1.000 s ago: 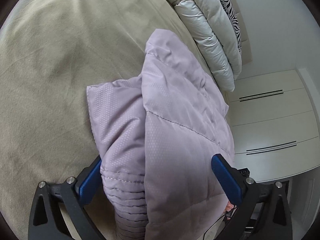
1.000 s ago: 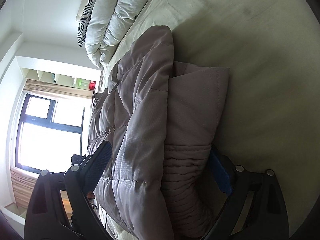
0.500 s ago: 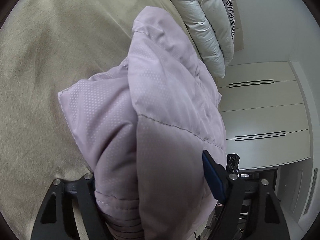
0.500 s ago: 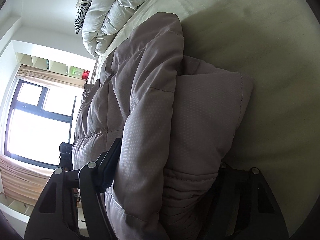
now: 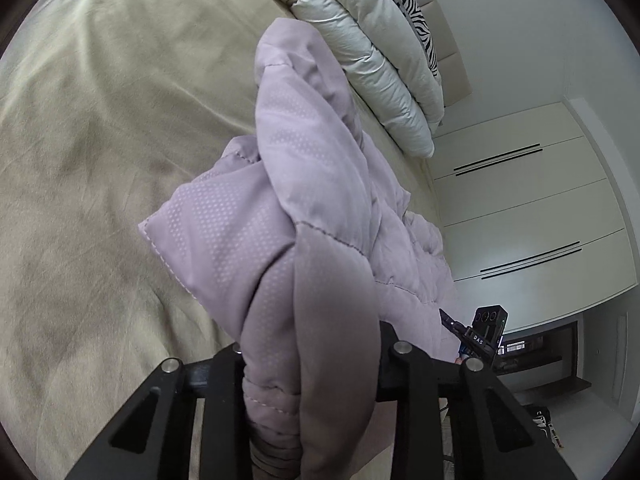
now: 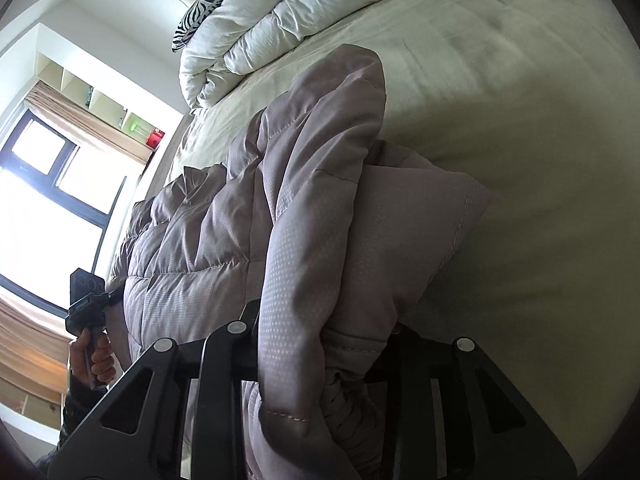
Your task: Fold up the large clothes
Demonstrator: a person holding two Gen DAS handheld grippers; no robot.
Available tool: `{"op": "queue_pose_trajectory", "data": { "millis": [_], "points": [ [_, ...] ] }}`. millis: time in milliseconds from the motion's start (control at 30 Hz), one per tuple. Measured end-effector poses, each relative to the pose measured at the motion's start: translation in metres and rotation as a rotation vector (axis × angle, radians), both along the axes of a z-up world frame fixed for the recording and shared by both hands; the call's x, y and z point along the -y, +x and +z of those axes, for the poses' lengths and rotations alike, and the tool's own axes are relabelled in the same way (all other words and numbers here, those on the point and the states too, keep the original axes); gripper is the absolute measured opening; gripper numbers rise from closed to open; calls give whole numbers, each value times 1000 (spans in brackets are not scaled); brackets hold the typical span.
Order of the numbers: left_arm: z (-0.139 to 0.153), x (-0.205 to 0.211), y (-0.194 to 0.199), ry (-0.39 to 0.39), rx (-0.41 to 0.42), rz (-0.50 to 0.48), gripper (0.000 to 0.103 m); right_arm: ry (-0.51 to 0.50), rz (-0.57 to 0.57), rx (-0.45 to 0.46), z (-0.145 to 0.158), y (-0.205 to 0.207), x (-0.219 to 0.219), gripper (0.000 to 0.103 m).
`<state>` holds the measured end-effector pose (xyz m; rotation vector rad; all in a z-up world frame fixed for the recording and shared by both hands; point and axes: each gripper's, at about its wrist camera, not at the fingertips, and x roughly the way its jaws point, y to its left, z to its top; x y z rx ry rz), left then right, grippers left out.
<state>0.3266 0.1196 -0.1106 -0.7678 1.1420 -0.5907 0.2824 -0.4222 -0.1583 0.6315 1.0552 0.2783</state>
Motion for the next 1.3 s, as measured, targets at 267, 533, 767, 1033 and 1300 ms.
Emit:
{"op": "queue_pose_trajectory", "data": {
  "millis": [267, 533, 767, 1033, 1300],
  "points": [
    [46, -10, -80, 3, 66, -19, 33, -13, 47, 66, 67, -60, -26, 25],
    [56, -34, -177, 32, 78, -43, 33, 4, 86, 98, 101, -162, -53, 25],
    [-4, -47, -210, 53, -5, -36, 35, 30, 61, 40, 47, -211, -62, 25],
    [-40, -59, -211, -20, -39, 14, 45, 163, -34, -19, -30, -236, -35, 40],
    [-32, -49, -215, 36, -3, 104, 64, 190, -135, -36, -52, -251, -20, 63]
  ]
}}
